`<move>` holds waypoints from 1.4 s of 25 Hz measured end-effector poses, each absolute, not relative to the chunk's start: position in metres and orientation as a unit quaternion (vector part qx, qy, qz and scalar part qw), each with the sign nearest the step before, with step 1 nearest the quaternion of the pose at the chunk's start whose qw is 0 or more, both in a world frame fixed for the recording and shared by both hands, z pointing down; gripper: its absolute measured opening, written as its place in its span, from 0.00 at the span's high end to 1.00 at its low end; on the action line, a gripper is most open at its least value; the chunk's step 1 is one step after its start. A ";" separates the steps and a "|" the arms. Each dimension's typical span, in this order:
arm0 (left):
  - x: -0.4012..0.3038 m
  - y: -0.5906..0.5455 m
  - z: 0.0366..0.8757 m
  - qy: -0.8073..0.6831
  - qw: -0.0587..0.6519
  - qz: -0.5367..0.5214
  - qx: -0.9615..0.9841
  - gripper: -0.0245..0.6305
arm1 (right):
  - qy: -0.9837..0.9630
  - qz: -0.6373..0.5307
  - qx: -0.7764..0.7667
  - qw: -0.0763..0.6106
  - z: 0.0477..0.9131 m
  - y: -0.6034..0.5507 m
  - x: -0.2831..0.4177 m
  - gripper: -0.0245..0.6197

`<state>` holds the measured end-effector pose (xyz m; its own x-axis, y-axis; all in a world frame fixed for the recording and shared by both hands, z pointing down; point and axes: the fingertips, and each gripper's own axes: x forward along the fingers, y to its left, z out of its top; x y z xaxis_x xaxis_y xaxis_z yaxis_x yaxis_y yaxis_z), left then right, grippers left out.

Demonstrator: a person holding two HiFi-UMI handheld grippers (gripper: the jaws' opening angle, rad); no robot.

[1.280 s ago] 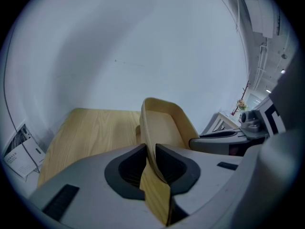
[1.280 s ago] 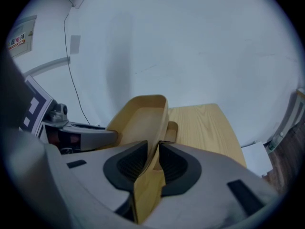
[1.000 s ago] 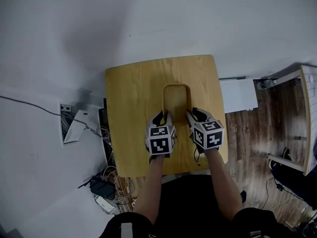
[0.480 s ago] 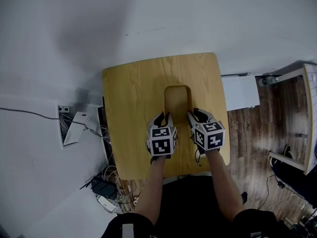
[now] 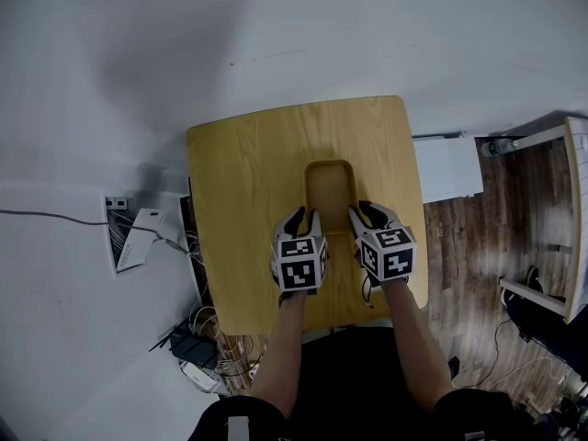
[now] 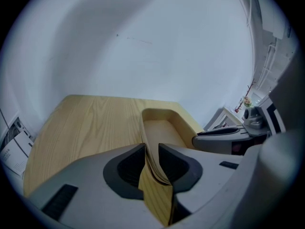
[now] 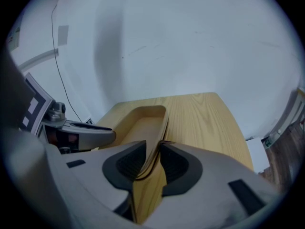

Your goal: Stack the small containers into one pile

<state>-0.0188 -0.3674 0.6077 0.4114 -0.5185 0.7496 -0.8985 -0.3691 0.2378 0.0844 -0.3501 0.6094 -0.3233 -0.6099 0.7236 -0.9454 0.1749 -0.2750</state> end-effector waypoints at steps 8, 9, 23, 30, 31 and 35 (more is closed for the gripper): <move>-0.027 -0.374 0.599 -0.485 0.308 0.274 0.772 0.90 | -0.728 0.342 0.548 0.230 0.603 -0.354 0.090 0.84; -0.028 -0.375 0.595 -0.490 0.304 0.268 0.772 0.94 | -0.727 0.337 0.553 0.228 0.600 -0.355 0.092 0.86; -0.033 -0.371 0.529 -0.508 0.260 0.178 0.802 0.95 | -0.776 0.269 0.549 0.156 0.531 -0.355 0.077 0.95; -0.040 -0.360 0.482 -0.514 0.227 0.130 0.817 0.95 | -0.822 0.217 0.516 0.107 0.476 -0.345 0.052 0.95; -0.041 -0.358 0.474 -0.515 0.221 0.122 0.819 0.95 | -0.826 0.211 0.513 0.102 0.469 -0.342 0.049 0.95; -0.050 -0.350 0.440 -0.521 0.195 0.091 0.826 0.95 | -0.836 0.185 0.509 0.084 0.442 -0.333 0.040 0.95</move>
<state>-0.0502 -0.3496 0.4396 0.4400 -0.8252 0.3542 -0.8965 -0.3805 0.2272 0.0396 -0.3327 0.4416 -0.4677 -0.8206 0.3286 -0.8826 0.4136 -0.2235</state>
